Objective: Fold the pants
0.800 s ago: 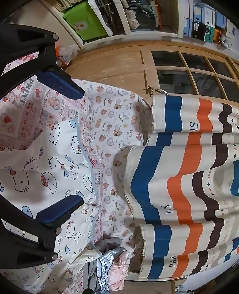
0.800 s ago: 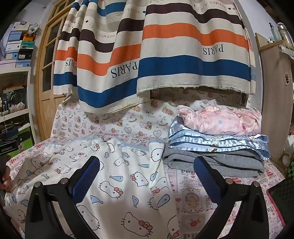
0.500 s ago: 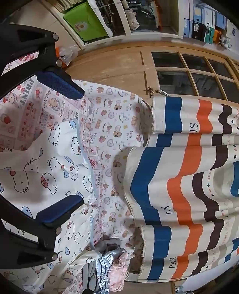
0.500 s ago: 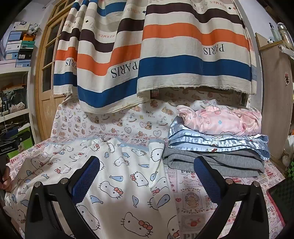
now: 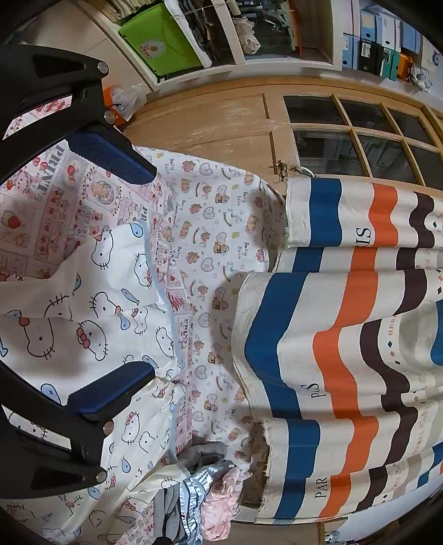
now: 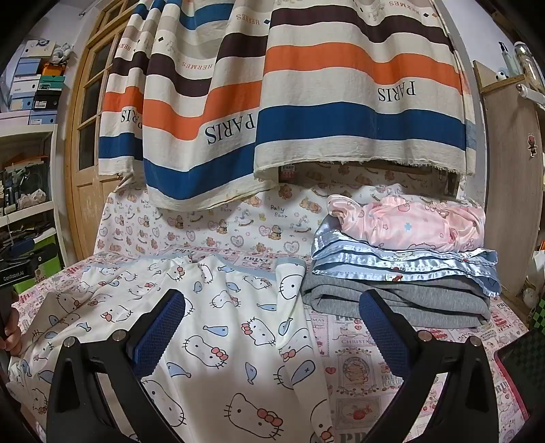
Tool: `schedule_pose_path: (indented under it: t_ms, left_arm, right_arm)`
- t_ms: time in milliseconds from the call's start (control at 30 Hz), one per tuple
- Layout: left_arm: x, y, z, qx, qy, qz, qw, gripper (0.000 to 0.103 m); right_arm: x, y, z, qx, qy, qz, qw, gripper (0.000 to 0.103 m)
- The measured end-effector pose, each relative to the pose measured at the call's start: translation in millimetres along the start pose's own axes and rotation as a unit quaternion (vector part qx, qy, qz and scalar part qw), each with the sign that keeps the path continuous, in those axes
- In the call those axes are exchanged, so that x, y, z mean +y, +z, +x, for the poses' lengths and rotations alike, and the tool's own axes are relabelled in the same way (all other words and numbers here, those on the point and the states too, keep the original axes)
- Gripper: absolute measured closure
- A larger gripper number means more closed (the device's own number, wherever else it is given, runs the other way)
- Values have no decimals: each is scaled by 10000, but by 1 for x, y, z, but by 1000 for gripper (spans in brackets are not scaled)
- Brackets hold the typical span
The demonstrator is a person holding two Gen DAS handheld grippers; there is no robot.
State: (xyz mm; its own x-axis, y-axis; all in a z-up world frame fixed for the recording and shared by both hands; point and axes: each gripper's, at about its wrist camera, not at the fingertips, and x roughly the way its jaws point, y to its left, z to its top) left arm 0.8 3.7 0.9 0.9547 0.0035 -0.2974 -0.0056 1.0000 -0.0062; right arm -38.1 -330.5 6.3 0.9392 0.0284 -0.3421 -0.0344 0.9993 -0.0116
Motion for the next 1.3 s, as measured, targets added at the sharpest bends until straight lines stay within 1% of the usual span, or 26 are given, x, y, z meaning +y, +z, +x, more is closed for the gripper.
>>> schedule_pose_path:
  t_ms: [267, 433, 1300]
  left_arm:
    - [-1, -5, 6, 92, -7, -5, 10000, 0]
    - [-1, -5, 3, 4, 21, -18, 10000, 0]
    - [1, -2, 1, 15, 6, -17, 10000, 0]
  right_arm:
    - [0, 0, 0, 1, 0, 0, 10000, 1]
    - [0, -1, 0, 3, -1, 1, 10000, 1]
    - [0, -2, -1, 8, -1, 0, 10000, 1]
